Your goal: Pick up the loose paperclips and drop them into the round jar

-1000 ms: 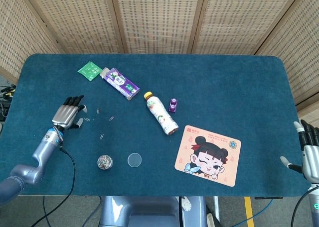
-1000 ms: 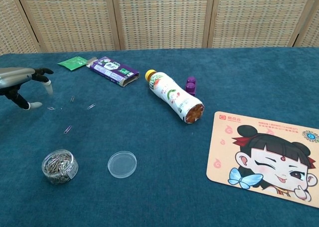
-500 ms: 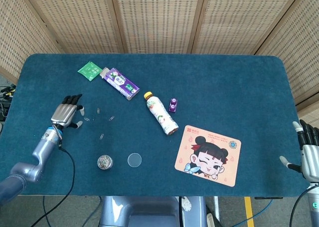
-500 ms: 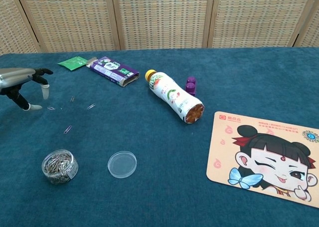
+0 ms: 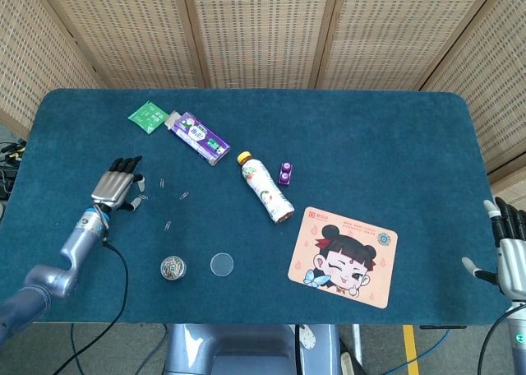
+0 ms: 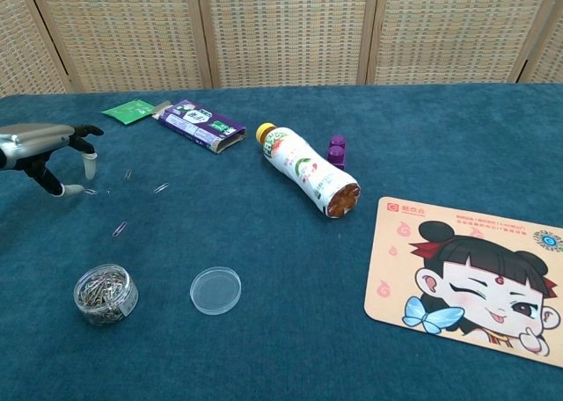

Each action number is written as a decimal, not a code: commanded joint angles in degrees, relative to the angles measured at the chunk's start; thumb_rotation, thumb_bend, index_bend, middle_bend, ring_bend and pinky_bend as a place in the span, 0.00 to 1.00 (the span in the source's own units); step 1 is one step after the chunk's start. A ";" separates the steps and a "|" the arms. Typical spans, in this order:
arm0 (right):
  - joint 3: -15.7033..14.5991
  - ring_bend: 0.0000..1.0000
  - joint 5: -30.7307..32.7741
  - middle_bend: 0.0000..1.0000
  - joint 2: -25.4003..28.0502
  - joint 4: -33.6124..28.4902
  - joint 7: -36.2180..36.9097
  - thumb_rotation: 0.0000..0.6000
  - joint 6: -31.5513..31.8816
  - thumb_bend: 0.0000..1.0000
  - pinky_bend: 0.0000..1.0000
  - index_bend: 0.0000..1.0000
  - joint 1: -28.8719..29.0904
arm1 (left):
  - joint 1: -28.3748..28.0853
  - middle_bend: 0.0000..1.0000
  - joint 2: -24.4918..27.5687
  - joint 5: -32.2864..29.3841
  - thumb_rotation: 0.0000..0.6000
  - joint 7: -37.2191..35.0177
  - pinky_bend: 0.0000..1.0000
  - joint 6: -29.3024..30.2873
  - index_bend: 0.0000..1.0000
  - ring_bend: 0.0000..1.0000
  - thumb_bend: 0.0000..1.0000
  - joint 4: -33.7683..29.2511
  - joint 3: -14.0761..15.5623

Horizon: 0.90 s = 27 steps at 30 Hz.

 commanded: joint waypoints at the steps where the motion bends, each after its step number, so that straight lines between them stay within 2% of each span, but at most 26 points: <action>1: 0.02 0.00 0.06 0.00 0.07 0.04 0.16 1.00 -0.05 0.00 0.00 0.00 -0.01 | -0.05 0.00 -0.16 -0.28 1.00 0.14 0.00 -0.37 0.50 0.00 0.36 -0.10 -0.10; 27: 0.09 0.00 0.53 0.00 0.01 0.37 0.26 1.00 -0.53 0.00 0.00 0.00 0.11 | -0.79 0.00 -2.73 -1.41 1.00 1.36 0.00 -3.26 0.53 0.00 0.36 3.24 -0.33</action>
